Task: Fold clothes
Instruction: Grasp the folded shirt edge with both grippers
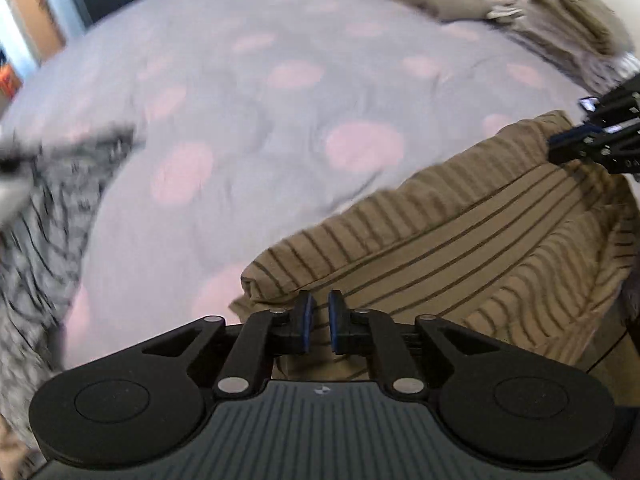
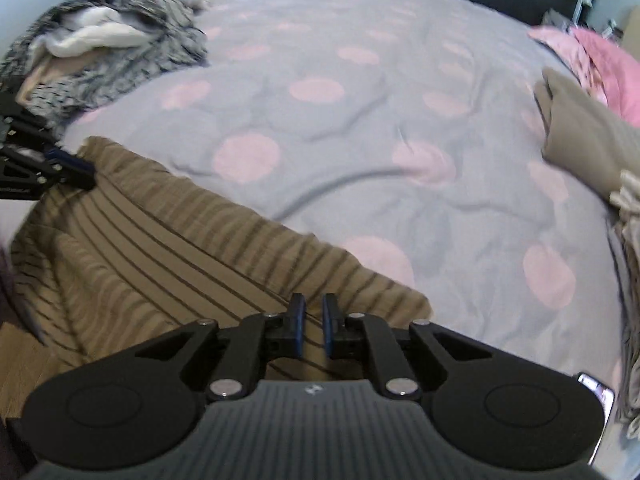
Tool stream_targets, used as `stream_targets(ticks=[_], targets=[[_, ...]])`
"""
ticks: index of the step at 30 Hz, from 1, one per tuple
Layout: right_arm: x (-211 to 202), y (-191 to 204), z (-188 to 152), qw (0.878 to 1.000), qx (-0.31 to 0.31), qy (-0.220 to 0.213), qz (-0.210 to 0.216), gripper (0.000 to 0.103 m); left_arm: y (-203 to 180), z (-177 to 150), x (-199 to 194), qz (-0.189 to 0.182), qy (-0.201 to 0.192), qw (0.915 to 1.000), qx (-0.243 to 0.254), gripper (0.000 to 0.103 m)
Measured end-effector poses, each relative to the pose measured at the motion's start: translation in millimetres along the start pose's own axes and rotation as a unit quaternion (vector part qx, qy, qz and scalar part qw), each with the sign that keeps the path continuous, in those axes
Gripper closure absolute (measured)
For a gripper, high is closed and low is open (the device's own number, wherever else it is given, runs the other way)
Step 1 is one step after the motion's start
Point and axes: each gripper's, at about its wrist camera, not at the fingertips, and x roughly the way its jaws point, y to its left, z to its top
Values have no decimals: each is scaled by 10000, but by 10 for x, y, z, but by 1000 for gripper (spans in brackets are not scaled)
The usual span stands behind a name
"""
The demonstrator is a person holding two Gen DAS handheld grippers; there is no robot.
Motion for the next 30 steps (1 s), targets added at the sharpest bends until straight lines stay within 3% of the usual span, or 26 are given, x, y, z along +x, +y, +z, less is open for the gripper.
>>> stream_targets(ticks=[8,16,19,24,30], targets=[[80,-196,-117,9987,393,301,-134,99,91,-111,-17,-7,-5,10000,-84,99],[-289,-198,-63,9961,692,-521,-138,96,115,21,-406,219,-843,9958,-278,99],[-181,-248,-1,9944,897,-520,-197,96,140,119,-261,258,-765,9959,-397,99],[154,-347,-55,9936,1075,-77,-350,97,149,104,148,327,-144,9985,-420,99],[176,-430,-89,9917,1210,-38,-425,99,148,54,131,456,-232,9977,-439,99]])
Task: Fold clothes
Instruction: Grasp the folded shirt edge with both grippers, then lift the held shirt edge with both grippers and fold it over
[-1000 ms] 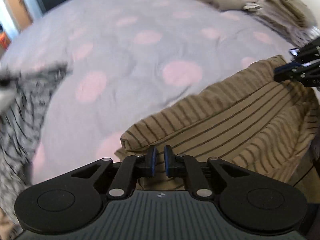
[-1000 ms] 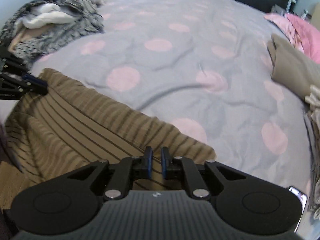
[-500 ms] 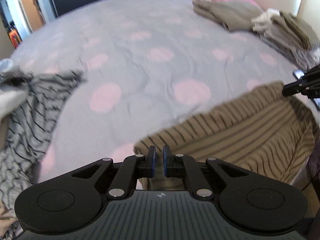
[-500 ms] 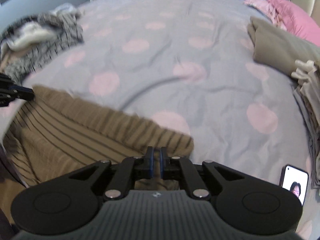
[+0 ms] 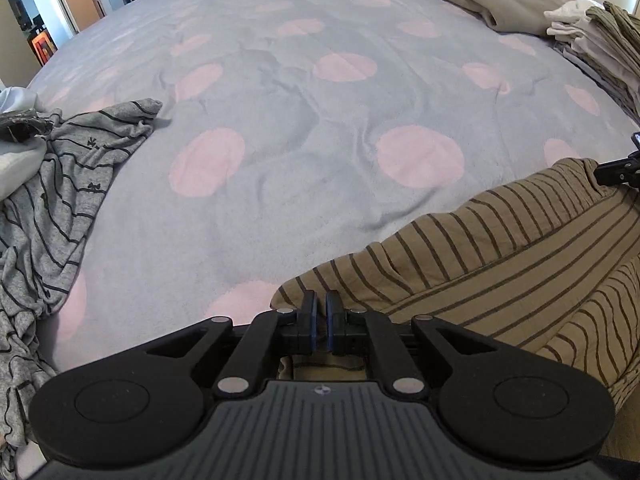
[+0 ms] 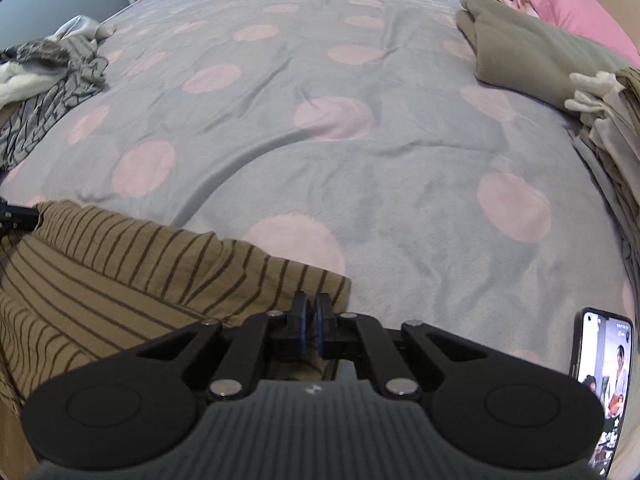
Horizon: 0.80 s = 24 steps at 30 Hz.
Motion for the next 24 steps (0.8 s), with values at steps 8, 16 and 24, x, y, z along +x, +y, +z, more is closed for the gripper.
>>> stream_targets(ticks=[8,16,24], targets=[[-605,88,-99,9991,-19,-309,290,96,-76,-136,-708,101,-491,9987,76,99],[-790,327,-468,9985,-509,89,162,96,-176,-418,-807,-206,-169,9996,131,99],[-465,267,-658,9949,-641,780,-14,96,-203,-645,-398,-191,613,9975,310,98]])
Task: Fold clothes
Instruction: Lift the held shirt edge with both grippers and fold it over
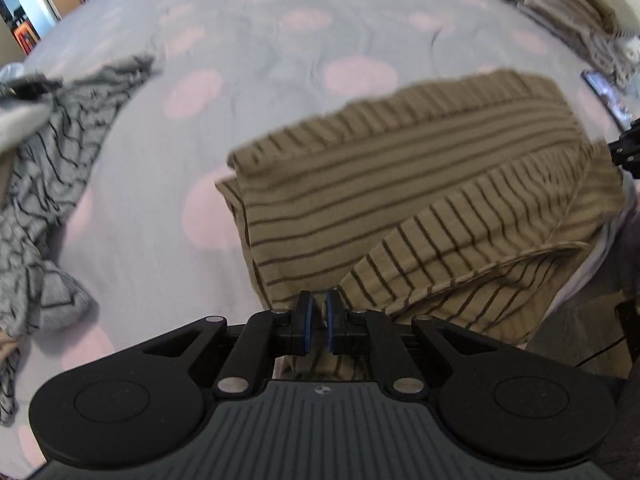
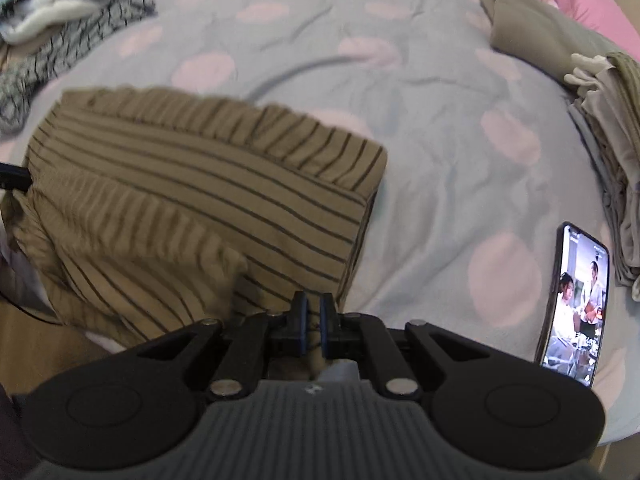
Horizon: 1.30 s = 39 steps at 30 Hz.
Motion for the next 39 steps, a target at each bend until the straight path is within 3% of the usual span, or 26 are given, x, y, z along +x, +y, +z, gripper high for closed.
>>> stream_targets(ticks=[7,12,13,15,17,19,25,31,39], targets=[[-97,-18,-59,10000,-73,-39,-55,96,4,-102,-117,40,98,9999,15,95],[-277,-104,-32,9991,130,-406,4,93,148,-53,-358,41,-325,9989,-336,85],[-321,-134,-22,9984,204,-521,72,90,216,-30,-394,-5,-444,9977,-516,83],[-365,-195,9,9968,328,-717,164,68,346,18,-440,-59,-676,9939,-868,71],[-371,-250,52,9951,440,-872,180,65,424,56,-421,70,-833,9899,-1147,63],[-342,-315,101,9931,635,-972,151,58,488,98,-355,37,-881,9868,-1357,62],[-177,-481,184,9869,1284,-887,411,48,587,86,-166,-534,-890,9757,-1932,61],[44,-527,294,9864,1398,-654,567,46,643,118,49,-534,-670,9742,-2089,60],[280,-448,365,9898,1244,-386,576,46,591,163,237,-656,-480,9779,-1927,61]])
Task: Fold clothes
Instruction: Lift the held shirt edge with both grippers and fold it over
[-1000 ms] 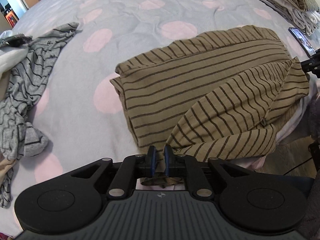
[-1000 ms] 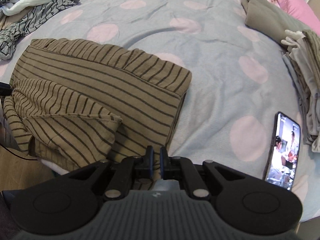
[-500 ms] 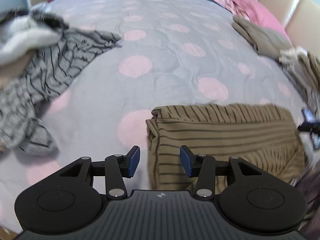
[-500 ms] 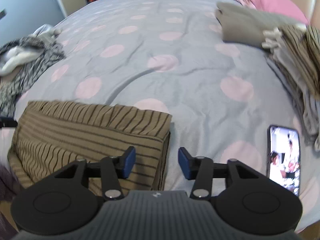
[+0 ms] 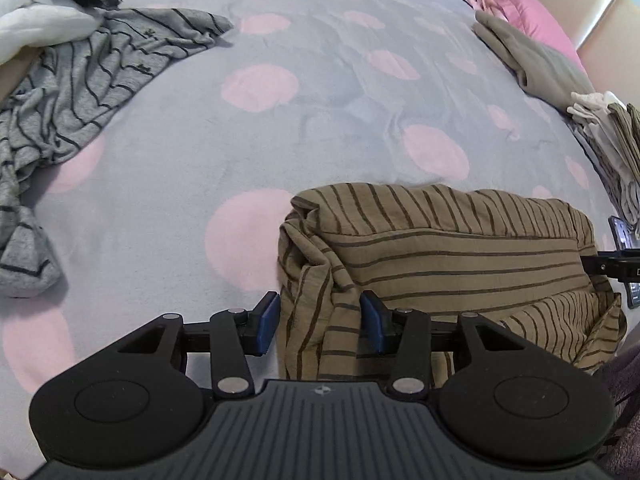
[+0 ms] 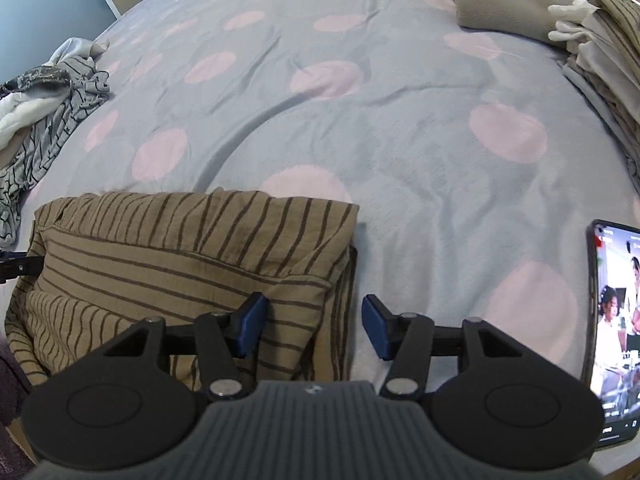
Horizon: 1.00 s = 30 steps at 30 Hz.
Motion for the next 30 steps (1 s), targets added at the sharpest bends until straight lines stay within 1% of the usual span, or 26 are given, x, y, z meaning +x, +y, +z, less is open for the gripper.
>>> stream_targets(ticks=[4,8,11,16,19,20,21,22,24,25,26,27,30], targets=[[50,8,31,10000,16,79,3,46,19,28,46,-104,50,9999,-51,61],[90,13,52,9999,77,144,24,44,-6,53,98,-87,95,9999,-7,61],[122,30,57,9998,107,166,3,44,-49,55,125,-25,93,10000,-13,60],[156,100,70,9998,133,163,-47,44,-210,50,160,136,4,9997,192,61],[166,160,77,9998,80,175,-57,49,-236,36,164,126,-48,9998,164,65],[166,174,80,9998,64,179,-48,52,-236,30,159,88,-64,9998,144,69],[166,187,83,9998,49,182,-37,56,-237,24,155,47,-79,9999,136,73],[161,195,79,9998,38,175,-4,59,-243,19,151,14,-98,9999,141,75],[145,220,62,9999,-24,130,44,71,-253,-2,141,-5,-162,9998,136,79],[135,237,52,9999,-62,98,52,74,-269,-13,133,4,-206,9997,149,81],[122,256,43,9999,-112,55,54,83,-289,-23,125,17,-251,9995,170,84],[108,276,34,9998,-164,11,55,87,-312,-31,118,44,-293,9993,211,87],[63,307,13,9996,-261,-124,45,92,-356,-48,70,116,-408,9987,298,92]])
